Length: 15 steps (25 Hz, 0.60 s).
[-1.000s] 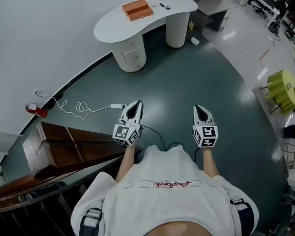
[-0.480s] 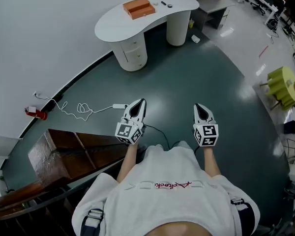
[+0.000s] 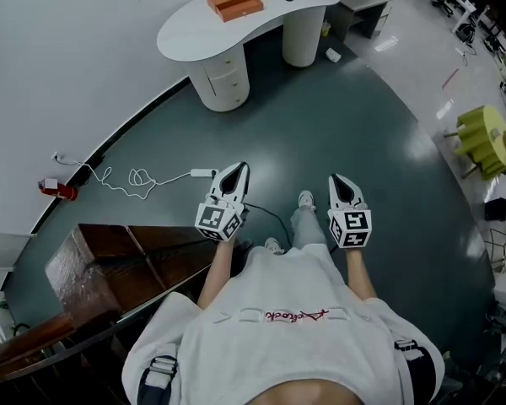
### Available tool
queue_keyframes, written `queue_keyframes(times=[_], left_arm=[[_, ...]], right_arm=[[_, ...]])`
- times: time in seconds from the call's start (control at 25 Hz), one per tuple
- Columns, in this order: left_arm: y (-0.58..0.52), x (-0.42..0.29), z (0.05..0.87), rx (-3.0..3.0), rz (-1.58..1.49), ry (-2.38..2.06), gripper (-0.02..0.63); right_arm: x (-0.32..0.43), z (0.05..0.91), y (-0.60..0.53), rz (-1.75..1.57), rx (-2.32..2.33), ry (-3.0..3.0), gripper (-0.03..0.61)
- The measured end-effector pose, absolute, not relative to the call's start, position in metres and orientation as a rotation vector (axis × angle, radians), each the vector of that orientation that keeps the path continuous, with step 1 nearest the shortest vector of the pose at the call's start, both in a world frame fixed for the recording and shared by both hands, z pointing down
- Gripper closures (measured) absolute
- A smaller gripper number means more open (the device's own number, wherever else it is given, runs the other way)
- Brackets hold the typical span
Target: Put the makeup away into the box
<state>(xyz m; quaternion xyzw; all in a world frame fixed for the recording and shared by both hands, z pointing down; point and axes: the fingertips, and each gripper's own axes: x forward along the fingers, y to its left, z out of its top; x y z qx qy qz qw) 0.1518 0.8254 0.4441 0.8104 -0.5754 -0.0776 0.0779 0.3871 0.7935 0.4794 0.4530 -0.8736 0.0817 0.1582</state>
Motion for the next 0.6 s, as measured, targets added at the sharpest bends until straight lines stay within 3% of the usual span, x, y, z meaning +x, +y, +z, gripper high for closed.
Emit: queue_keyframes(times=[0.6], left_arm=[[0.747,0.13,0.458,2.348,-0.162,-1.81,0.601]], right_arm=[[0.371,0.499,0.69,0.289,1.251,-2.54,0.558]])
